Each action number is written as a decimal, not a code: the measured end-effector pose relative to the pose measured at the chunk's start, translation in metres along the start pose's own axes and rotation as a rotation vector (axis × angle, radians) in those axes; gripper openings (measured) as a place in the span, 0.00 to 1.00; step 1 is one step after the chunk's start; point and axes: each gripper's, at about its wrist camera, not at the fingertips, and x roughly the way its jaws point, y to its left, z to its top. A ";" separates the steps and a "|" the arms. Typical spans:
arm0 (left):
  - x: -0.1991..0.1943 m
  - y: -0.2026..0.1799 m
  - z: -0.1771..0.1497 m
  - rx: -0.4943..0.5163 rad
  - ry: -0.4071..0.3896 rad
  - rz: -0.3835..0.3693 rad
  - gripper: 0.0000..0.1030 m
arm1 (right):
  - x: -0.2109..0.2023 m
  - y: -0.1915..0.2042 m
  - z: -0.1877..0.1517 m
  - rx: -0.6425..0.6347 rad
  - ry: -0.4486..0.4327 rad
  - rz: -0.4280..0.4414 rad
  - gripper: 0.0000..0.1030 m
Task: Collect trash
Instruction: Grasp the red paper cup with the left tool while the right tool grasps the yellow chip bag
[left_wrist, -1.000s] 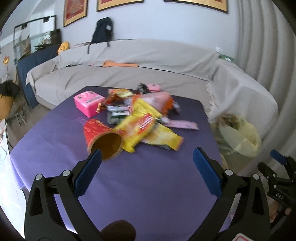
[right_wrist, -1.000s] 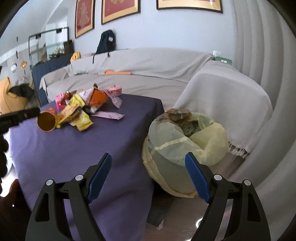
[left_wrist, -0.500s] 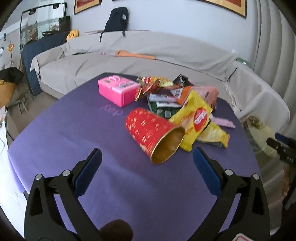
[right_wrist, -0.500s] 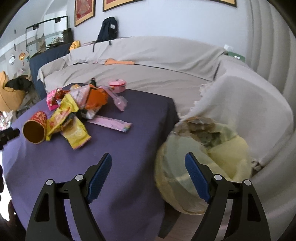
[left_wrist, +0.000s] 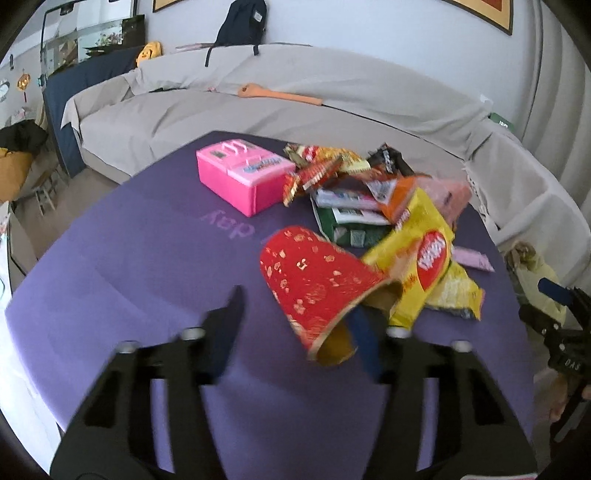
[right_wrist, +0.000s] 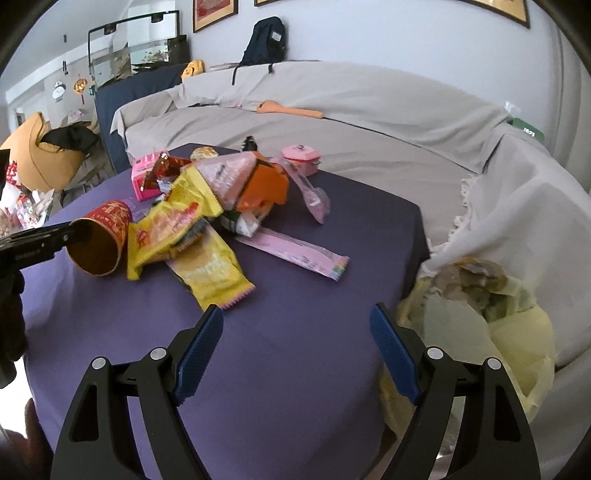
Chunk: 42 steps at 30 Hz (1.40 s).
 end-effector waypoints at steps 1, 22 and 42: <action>-0.001 0.002 0.003 -0.001 -0.004 -0.004 0.25 | 0.002 0.004 0.003 -0.001 0.003 0.008 0.75; -0.008 0.036 0.009 -0.078 -0.044 -0.011 0.08 | 0.090 0.072 0.067 0.048 0.079 0.117 0.51; -0.026 0.016 0.027 -0.062 -0.077 -0.081 0.08 | 0.032 0.022 0.093 -0.027 -0.017 0.026 0.13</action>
